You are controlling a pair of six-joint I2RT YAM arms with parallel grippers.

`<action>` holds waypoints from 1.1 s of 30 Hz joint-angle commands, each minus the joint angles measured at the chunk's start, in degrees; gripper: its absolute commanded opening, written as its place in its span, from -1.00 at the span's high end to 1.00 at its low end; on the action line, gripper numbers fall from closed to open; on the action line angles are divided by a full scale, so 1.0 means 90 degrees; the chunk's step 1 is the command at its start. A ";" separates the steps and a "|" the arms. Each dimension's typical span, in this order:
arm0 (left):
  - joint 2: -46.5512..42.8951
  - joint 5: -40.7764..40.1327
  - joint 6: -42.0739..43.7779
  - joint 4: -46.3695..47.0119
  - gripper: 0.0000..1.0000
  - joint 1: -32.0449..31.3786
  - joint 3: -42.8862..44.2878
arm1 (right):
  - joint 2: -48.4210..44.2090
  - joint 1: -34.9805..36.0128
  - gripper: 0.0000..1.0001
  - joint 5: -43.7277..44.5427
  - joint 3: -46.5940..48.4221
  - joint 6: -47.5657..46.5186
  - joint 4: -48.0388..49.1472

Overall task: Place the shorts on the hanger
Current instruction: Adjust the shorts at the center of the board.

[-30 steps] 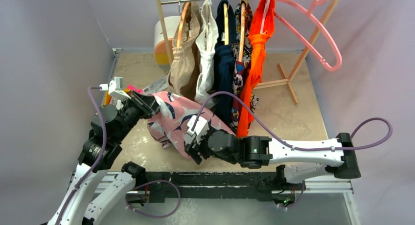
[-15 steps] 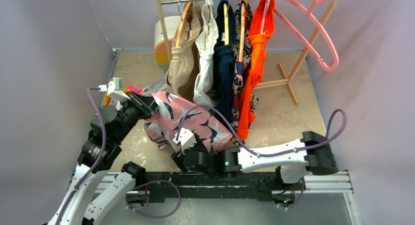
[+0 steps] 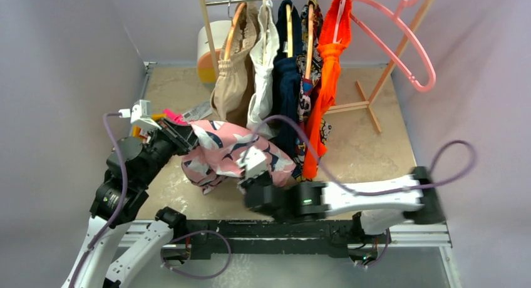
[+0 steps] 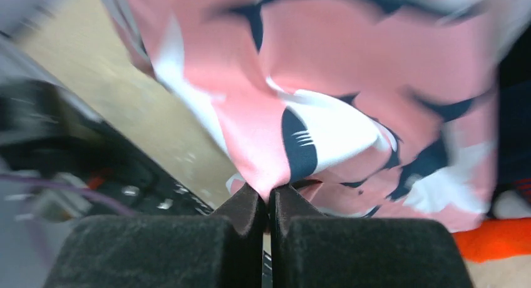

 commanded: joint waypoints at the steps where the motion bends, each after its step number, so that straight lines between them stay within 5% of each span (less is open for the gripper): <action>1: -0.0156 0.0211 0.0617 -0.0277 1.00 0.0017 0.0684 | -0.2371 0.0042 1.00 -0.0436 -0.0204 -0.2123 0.1623; 5: -0.0196 0.0475 0.0817 -0.0483 1.00 0.0025 0.0838 | -0.3094 0.0047 1.00 -0.0302 0.0136 -0.2139 0.1066; 11: -0.0045 0.0496 0.0789 -0.0703 1.00 0.0023 0.0635 | -0.2776 -0.0133 1.00 0.1023 0.0387 -0.1959 0.0243; 16: 0.0263 0.0693 0.0699 -0.0778 1.00 0.0026 -0.0057 | -0.2623 -0.1419 1.00 -0.0026 -0.0032 -0.0780 -0.0410; 24: 0.0097 0.1097 0.0581 -0.0129 1.00 0.0023 -0.1325 | -0.2830 -0.1611 1.00 -0.0796 -0.0672 -0.0503 0.0109; 26: 0.0063 0.0905 0.0690 -0.0287 0.80 0.0023 -0.1327 | -0.2893 -0.1611 1.00 -0.0906 -0.0750 -0.0504 0.0197; 30: -0.0086 0.0566 0.0860 -0.0759 -0.05 0.0026 -0.1261 | -0.2835 -0.1611 1.00 -0.0917 -0.0810 -0.0287 0.0175; 33: -0.0260 0.0339 0.0802 -0.1266 -0.17 0.0021 -0.1085 | -0.2754 -0.1612 1.00 -0.0859 -0.0811 -0.0143 0.0192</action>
